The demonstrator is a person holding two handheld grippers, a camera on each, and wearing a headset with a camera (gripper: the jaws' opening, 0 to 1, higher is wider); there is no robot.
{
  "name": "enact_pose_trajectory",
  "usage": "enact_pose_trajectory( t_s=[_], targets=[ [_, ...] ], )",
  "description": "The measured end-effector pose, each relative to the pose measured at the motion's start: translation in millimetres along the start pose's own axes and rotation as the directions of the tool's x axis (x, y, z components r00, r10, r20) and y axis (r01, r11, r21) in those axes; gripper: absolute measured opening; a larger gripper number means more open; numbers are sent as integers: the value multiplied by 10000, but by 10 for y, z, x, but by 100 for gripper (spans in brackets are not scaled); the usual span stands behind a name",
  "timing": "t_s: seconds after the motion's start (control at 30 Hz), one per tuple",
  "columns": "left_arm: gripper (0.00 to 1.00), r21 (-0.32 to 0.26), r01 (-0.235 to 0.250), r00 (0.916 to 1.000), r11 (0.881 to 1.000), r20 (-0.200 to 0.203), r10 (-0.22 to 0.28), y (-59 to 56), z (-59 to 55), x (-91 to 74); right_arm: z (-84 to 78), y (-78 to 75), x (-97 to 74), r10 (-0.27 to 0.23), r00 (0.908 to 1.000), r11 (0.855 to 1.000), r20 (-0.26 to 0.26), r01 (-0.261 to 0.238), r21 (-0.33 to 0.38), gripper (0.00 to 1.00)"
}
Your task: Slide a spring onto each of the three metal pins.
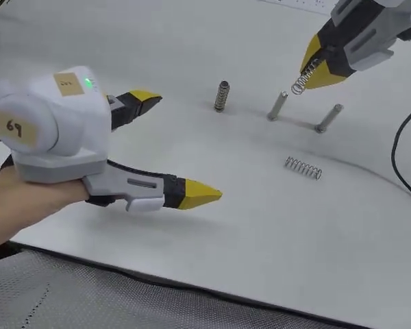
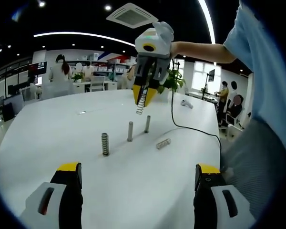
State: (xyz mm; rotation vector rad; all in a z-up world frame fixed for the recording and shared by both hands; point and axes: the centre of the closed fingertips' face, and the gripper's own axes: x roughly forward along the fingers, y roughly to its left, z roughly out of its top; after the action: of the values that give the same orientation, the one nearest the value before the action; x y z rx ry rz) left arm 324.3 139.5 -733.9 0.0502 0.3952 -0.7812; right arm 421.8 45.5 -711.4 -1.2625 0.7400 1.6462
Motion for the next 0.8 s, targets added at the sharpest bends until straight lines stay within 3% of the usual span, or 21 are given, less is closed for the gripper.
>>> enact_pose_trajectory(
  t_s=[0.3, 0.8],
  targets=[
    [96, -39, -37, 10000, 10000, 48, 37, 19, 9, 13, -40, -118, 129, 179, 9995, 9996, -262, -185, -203, 8],
    [93, -143, -81, 9999, 9999, 62, 82, 58, 9, 17, -98, -159, 251, 443, 9976, 9985, -537, -459, -288, 8]
  ],
)
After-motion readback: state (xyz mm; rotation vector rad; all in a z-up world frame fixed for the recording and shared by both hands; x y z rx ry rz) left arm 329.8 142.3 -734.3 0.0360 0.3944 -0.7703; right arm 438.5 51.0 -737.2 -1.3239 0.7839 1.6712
